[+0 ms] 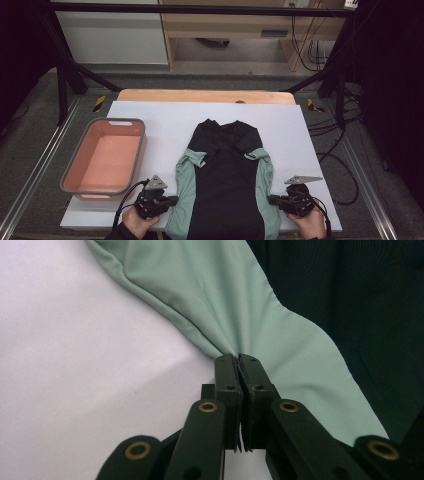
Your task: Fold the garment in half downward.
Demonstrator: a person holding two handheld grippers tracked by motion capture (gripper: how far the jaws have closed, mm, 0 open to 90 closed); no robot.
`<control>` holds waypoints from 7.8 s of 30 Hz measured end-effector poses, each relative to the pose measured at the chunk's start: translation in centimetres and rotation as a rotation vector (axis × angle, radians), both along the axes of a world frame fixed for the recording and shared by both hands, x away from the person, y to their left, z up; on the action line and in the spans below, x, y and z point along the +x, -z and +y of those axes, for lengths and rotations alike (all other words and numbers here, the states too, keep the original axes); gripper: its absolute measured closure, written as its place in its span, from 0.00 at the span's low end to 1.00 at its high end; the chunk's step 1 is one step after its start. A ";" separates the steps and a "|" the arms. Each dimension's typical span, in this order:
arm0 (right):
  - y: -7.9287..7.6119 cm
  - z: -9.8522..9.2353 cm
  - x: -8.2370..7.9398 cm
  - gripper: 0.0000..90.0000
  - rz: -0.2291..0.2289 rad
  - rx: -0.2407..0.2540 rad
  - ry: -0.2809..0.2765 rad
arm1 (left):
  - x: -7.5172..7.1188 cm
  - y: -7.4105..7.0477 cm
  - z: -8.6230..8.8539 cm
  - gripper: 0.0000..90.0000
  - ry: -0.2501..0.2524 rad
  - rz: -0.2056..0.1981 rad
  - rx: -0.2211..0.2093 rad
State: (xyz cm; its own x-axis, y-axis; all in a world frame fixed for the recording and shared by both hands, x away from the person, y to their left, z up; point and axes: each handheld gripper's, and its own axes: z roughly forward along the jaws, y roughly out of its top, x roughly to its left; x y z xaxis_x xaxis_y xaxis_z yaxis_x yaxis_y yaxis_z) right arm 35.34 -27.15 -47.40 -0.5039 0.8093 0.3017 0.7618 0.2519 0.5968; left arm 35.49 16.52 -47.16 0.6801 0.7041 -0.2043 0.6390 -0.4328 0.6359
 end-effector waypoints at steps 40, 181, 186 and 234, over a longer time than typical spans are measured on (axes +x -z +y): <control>-2.3 -0.1 3.5 0.10 -0.292 0.013 0.006 | 5.0 -3.3 -0.8 0.12 0.001 -0.174 -0.116; -0.6 2.3 18.2 0.96 -0.191 -0.074 0.051 | 18.2 -0.3 -5.2 0.97 -0.118 -0.123 -0.069; -1.7 2.4 18.1 0.97 -0.217 -0.086 0.042 | 18.2 -1.8 -4.7 0.97 -0.116 -0.154 -0.100; -8.9 3.6 13.7 0.97 -0.579 -0.075 0.045 | 13.4 -9.6 -2.9 0.98 -0.062 -0.426 -0.246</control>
